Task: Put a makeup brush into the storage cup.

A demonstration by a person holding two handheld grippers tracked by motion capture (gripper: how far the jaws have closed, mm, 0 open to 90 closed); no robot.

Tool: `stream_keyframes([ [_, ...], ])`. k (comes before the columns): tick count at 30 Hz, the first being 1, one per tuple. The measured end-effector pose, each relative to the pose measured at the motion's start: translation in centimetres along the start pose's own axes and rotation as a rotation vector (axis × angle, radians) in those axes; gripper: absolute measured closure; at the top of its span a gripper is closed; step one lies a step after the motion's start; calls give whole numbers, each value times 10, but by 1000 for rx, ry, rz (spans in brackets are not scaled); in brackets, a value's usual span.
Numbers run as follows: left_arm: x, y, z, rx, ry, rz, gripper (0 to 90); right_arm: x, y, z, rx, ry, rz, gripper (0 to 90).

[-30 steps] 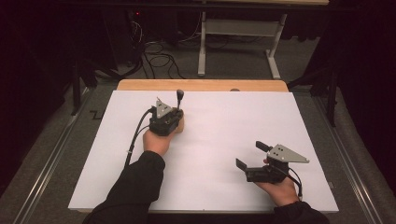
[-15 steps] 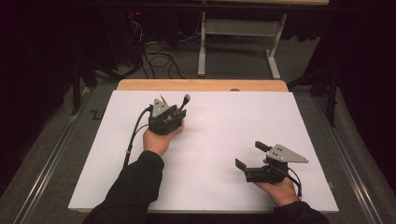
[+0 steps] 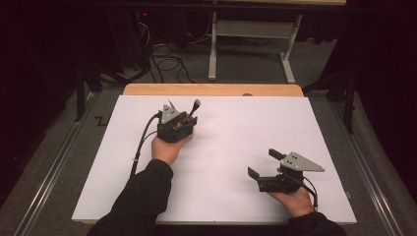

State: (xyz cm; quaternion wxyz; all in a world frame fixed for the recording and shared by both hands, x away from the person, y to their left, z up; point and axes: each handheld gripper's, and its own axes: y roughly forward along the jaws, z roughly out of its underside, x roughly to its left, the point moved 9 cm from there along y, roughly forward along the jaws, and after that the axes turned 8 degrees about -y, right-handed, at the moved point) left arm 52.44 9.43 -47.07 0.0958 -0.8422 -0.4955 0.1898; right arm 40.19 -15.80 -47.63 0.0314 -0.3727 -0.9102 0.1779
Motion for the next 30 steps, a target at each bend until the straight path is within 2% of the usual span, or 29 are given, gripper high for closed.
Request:
stream_keyframes([
  [13,-2,-3,3,28,14,19,439,0,0,0,0,0,1,13],
  [20,-7,-8,5,26,6,46,389,0,1,0,3,-2,0,13],
  [21,-7,-9,7,38,0,50,379,1,1,0,5,3,1,13],
  [26,-1,-16,12,42,8,28,361,0,1,1,5,-3,4,13],
  [30,1,-22,15,43,14,37,347,0,1,1,4,-3,3,13],
])
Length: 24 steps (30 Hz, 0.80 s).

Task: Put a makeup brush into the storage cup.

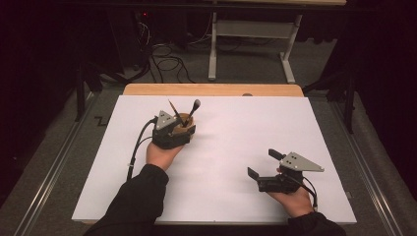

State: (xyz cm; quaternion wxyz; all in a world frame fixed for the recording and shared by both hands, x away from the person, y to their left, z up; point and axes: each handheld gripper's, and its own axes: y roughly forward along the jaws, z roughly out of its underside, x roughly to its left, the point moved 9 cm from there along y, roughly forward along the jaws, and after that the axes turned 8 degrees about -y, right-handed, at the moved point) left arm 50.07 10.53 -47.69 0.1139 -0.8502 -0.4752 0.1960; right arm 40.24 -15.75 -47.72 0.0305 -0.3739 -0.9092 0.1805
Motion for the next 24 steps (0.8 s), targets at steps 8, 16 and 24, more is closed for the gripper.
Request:
stream_keyframes([
  [8,-4,-12,4,3,-5,35,251,0,0,0,1,-2,4,13],
  [16,-6,-28,5,-4,5,33,170,0,-1,0,-1,-2,7,13],
  [24,-6,-45,14,16,18,43,107,-3,-2,0,-2,-1,14,13],
])
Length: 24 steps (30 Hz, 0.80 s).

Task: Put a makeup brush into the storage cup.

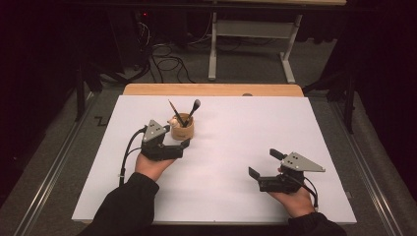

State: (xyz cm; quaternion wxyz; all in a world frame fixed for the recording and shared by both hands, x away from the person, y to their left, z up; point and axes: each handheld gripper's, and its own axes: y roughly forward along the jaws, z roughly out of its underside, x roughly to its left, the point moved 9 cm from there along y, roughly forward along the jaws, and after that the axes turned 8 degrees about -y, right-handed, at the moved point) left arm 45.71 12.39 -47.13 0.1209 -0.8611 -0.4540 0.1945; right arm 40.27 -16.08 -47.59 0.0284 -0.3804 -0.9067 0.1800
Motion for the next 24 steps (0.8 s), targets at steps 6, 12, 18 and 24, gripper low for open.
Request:
stream_keyframes([
  [6,-1,-14,9,19,15,7,5,0,0,0,0,0,3,13],
  [12,-4,-33,20,15,21,19,2,0,0,0,3,1,4,13],
  [18,0,-55,28,14,5,14,1,-1,-1,0,4,-11,11,8],
  [24,8,-71,38,8,-2,0,2,-2,-3,0,7,-8,17,3],
])
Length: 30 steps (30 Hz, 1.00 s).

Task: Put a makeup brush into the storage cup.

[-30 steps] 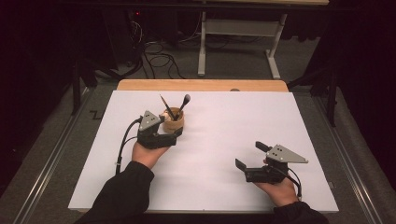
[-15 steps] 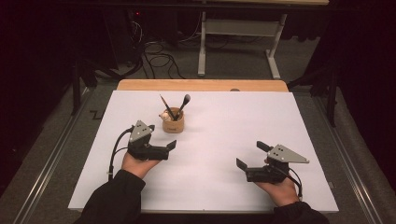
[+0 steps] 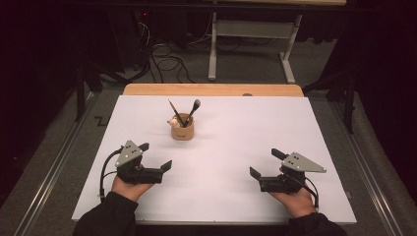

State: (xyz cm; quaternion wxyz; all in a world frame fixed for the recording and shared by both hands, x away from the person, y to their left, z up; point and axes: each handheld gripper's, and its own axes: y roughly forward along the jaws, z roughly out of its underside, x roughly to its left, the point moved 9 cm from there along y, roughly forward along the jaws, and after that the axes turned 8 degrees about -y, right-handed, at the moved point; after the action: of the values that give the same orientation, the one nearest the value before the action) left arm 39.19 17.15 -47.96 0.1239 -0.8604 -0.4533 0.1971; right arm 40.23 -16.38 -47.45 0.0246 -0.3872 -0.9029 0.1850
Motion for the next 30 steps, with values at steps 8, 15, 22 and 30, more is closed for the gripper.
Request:
stream_keyframes([
  [8,8,-12,12,-9,-13,2,2,-7,-5,-2,-12,-2,34,3],
  [15,4,-16,16,8,10,39,2,-17,-13,0,-9,-6,75,3],
  [22,6,-20,14,-8,9,40,2,-27,-29,15,12,5,117,3],
  [30,3,-16,16,3,15,45,2,-27,-28,15,7,-10,124,3],
])
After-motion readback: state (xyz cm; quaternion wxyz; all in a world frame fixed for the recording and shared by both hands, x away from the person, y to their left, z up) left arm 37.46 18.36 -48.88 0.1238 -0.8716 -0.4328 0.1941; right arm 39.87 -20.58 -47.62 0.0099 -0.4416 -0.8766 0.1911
